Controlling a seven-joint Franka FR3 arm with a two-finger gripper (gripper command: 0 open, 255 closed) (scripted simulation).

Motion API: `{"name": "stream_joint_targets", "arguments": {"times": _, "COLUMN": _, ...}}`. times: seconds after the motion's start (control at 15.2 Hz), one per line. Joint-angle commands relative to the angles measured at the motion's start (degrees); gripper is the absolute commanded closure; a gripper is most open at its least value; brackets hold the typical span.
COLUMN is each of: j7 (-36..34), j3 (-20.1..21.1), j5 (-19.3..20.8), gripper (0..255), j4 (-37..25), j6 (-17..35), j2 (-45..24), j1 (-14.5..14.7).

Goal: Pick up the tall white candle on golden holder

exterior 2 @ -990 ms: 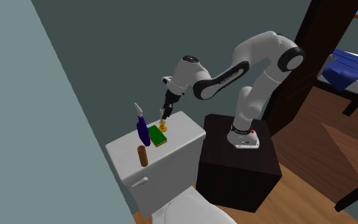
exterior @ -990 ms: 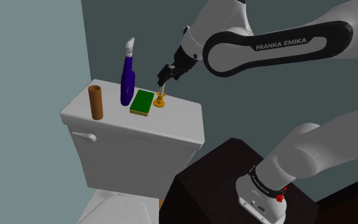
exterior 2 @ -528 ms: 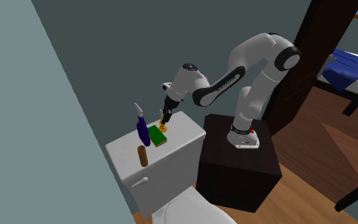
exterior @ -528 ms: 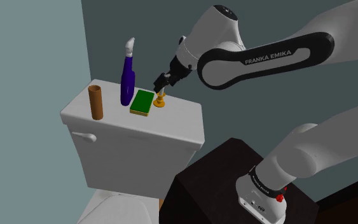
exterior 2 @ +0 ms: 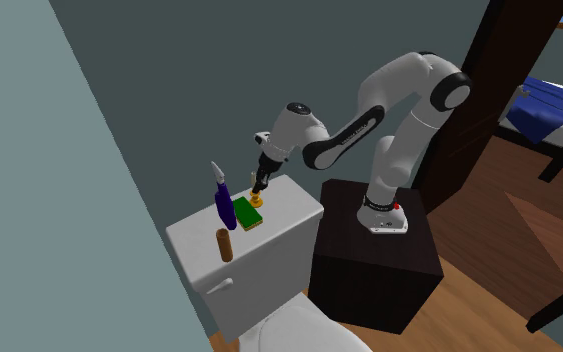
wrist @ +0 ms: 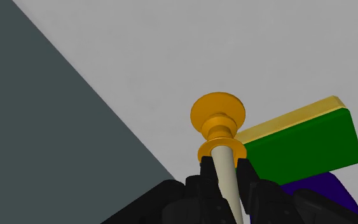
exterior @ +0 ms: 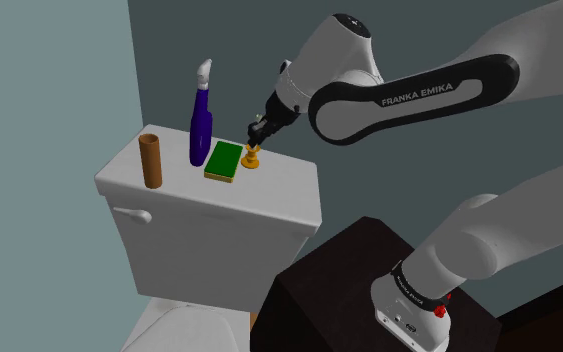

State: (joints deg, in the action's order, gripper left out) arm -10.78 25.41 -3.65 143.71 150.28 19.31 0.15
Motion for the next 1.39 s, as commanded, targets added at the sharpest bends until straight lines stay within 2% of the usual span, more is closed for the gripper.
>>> {"name": "stream_joint_targets", "arguments": {"times": 0.0, "j7": 0.0, "j3": 0.0, "j5": 0.0, "gripper": 255, "j4": 0.0, "j6": 0.0, "j2": 0.0, "j1": 0.0}}
{"name": "stream_joint_targets", "arguments": {"times": 0.2, "j7": 0.2, "j3": -0.1, "j5": -0.1, "gripper": 255, "j4": 0.2, "j6": 0.0, "j2": 0.2, "j1": 0.1}}
{"name": "stream_joint_targets", "arguments": {"times": 1.19, "j7": 2.3, "j3": -2.7, "j5": -1.7, "gripper": 255, "j4": -7.7, "j6": -12.6, "j2": 5.0, "j1": 1.1}}
{"name": "stream_joint_targets", "arguments": {"times": 1.32, "j7": 2.3, "j3": -2.7, "j5": -1.7, "gripper": 255, "j4": -7.8, "j6": -12.7, "j2": 5.0, "j1": 1.1}}
